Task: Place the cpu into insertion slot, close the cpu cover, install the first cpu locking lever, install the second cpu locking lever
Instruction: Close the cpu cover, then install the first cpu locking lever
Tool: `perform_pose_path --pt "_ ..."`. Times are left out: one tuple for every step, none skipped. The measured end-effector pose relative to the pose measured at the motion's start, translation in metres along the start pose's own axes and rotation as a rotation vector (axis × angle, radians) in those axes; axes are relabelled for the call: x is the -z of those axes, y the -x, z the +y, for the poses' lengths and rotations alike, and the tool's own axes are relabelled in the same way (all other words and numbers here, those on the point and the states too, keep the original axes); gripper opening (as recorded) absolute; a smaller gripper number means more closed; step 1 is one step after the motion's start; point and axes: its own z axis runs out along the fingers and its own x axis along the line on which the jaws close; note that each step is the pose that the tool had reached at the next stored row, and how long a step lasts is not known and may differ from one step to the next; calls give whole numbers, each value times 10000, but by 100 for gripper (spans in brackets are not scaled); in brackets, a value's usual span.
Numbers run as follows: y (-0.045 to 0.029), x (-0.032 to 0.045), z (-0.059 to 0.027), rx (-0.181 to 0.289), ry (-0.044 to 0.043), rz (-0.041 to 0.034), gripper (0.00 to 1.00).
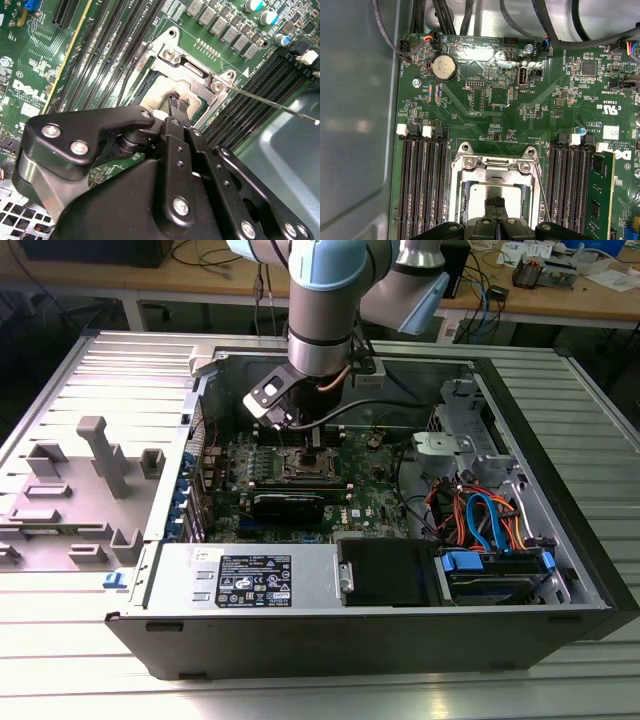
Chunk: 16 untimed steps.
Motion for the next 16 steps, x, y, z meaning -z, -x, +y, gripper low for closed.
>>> perform_pose_path --pt "0 0 0 0 0 0 11" --pt "0 0 0 0 0 0 11" --pt "0 0 0 0 0 0 11" --pt "0 0 1 0 0 0 11" --pt "0 0 1 0 0 0 11" --pt "0 0 1 0 0 0 11" --pt "0 0 1 0 0 0 11" --pt "0 0 1 0 0 0 11" --pt "0 8 2 0 0 -1 11" --pt "0 22 1 0 0 0 11" --pt "0 42 1 0 0 0 11" --pt "0 50 0 0 0 0 11" --pt "0 60 0 0 0 0 11" --pt "-1 84 0 0 0 0 11" --pt "-1 121 -1 0 0 -1 11" --pt "-1 134 -1 0 0 0 11"
